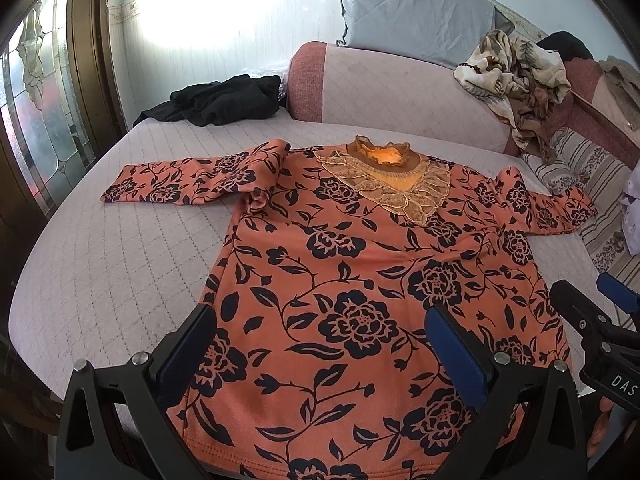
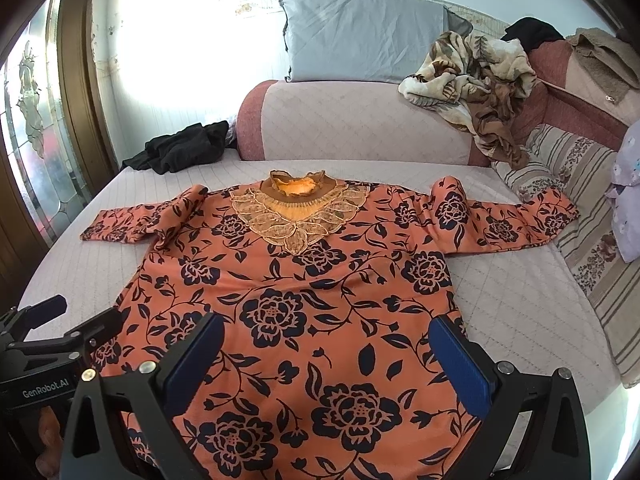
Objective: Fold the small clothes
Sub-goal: 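Grasp the sleeve with the right gripper and fold it across the blouse body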
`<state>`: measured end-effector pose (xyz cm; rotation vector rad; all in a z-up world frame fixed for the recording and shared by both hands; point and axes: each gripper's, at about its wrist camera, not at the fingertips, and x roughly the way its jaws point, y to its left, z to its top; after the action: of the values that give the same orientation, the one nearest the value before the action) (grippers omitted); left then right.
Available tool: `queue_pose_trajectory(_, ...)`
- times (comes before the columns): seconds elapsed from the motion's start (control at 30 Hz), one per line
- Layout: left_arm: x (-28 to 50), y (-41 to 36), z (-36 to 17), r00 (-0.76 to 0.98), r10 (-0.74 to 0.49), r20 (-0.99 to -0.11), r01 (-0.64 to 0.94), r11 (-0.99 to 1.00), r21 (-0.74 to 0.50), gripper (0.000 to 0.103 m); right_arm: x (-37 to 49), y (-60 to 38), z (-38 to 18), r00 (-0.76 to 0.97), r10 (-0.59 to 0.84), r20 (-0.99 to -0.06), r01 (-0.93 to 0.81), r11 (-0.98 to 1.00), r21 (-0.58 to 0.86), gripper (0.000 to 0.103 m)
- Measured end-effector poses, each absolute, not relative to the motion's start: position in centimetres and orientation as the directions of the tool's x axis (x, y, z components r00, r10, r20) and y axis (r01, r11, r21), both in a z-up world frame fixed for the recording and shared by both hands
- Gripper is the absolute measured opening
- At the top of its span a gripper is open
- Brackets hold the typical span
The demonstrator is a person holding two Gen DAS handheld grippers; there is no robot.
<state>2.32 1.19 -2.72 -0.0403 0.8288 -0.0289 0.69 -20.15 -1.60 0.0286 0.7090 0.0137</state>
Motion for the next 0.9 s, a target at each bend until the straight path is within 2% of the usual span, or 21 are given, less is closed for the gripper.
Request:
queue_pose_trajectory(0.13, 4.3, 3.9, -3.0, 0.664, -0.047, -0.747, -0.03, 0.996, -0.089, 0.103, 1.2, -22.3, -2.4, 0.736, 0.073, -0.673, -0.014, 0.996, 0.093, 0.103)
queue_pose_trajectory(0.23, 6.6, 8.1, -3.4, 0.658, 0.008, -0.753, -0.133, 0.985, -0.106, 0.103, 1.9, -26.5, -2.5, 0.733, 0.104, -0.673, 0.03, 0.982, 0.185, 0.103)
queue_pose_trajectory(0.4, 10.7, 15.8, -5.9, 0.613, 0.135, -0.779, -0.345, 0.932, -0.109, 0.103, 4.3, -37.9, -2.7, 0.764, 0.101, -0.637, 0.183, 0.913, 0.364, 0.103)
queue_pose_trajectory(0.53, 13.2, 20.7, -8.2, 0.552, 0.232, -0.801, -0.487, 0.87, -0.084, 0.103, 8.0, -48.9, -5.5, 0.755, 0.089, -0.65, 0.363, 0.769, 0.527, 0.102)
queue_pose_trajectory(0.77, 14.4, 24.9, -10.7, 0.505, 0.344, -0.792, -0.628, 0.776, -0.064, 0.103, 15.9, -61.1, -9.3, 0.722, -0.004, -0.691, 0.547, 0.615, 0.568, 0.081)
queue_pose_trajectory(0.9, 14.8, 25.1, -11.2, 0.49, 0.369, -0.79, -0.65, 0.759, -0.049, 0.103, 19.5, -64.2, -10.1, 0.716, -0.072, -0.694, 0.587, 0.601, 0.543, 0.077)
